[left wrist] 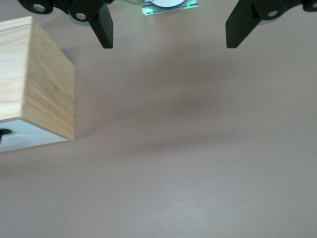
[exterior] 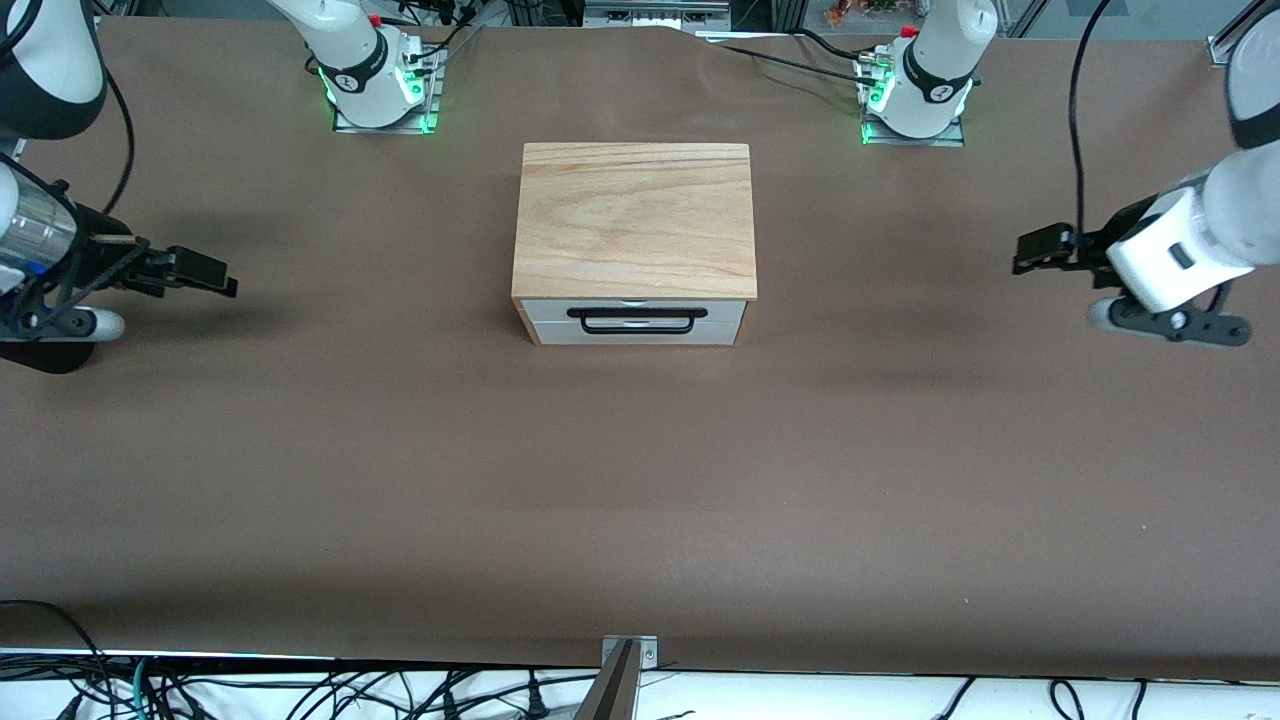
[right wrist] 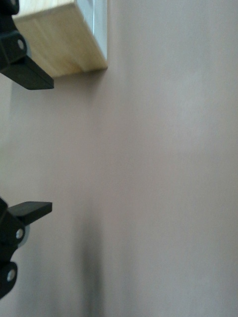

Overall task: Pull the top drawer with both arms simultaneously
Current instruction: 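Move the left gripper and the right gripper toward the drawer handle, then close the left gripper and the right gripper on the black handle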

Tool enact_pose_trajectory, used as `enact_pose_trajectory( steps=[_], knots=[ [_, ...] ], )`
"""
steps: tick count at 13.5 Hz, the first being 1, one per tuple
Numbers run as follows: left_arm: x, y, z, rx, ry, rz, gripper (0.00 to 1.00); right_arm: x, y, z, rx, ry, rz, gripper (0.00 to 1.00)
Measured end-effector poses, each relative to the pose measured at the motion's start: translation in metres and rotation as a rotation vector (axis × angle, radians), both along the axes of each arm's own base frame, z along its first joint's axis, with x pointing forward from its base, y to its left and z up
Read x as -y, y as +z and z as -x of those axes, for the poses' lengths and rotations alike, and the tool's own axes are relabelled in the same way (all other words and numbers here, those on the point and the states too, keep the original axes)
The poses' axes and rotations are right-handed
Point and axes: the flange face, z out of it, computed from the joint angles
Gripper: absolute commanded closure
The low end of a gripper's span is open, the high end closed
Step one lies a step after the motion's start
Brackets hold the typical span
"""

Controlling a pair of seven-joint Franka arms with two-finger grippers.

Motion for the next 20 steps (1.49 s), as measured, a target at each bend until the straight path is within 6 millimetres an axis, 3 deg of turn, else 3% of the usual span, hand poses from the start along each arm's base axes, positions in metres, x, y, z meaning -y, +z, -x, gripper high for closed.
enact_pose_trajectory(
  steps=[3, 6, 10, 13, 15, 17, 20],
  knots=[
    [0.035, -0.060, -0.021, -0.068, -0.004, 0.107, 0.00, -0.023, -0.031, -0.020, 0.007, -0.016, -0.145, 0.00],
    [0.068, -0.108, -0.033, -0.157, 0.043, 0.307, 0.00, -0.064, -0.080, -0.034, -0.081, -0.040, -0.345, 0.00],
    [0.112, -0.162, -0.047, -0.201, 0.068, 0.589, 0.00, -0.156, -0.137, -0.037, -0.167, -0.028, -0.520, 0.00],
    [0.124, -0.224, -0.055, -0.184, 0.002, 0.838, 0.00, -0.209, -0.181, -0.035, -0.179, -0.075, -0.672, 0.01],
    [0.122, -0.270, -0.052, -0.145, 0.005, 0.967, 0.00, -0.229, -0.206, -0.024, -0.135, -0.029, -0.708, 0.02],
    [0.122, -0.306, -0.039, -0.110, 0.041, 1.076, 0.00, -0.237, -0.231, -0.007, -0.095, 0.019, -0.861, 0.06],
    [0.129, -0.338, -0.017, -0.076, 0.112, 1.191, 0.00, -0.238, -0.283, 0.028, 0.004, -0.002, -1.077, 0.31]
  ],
)
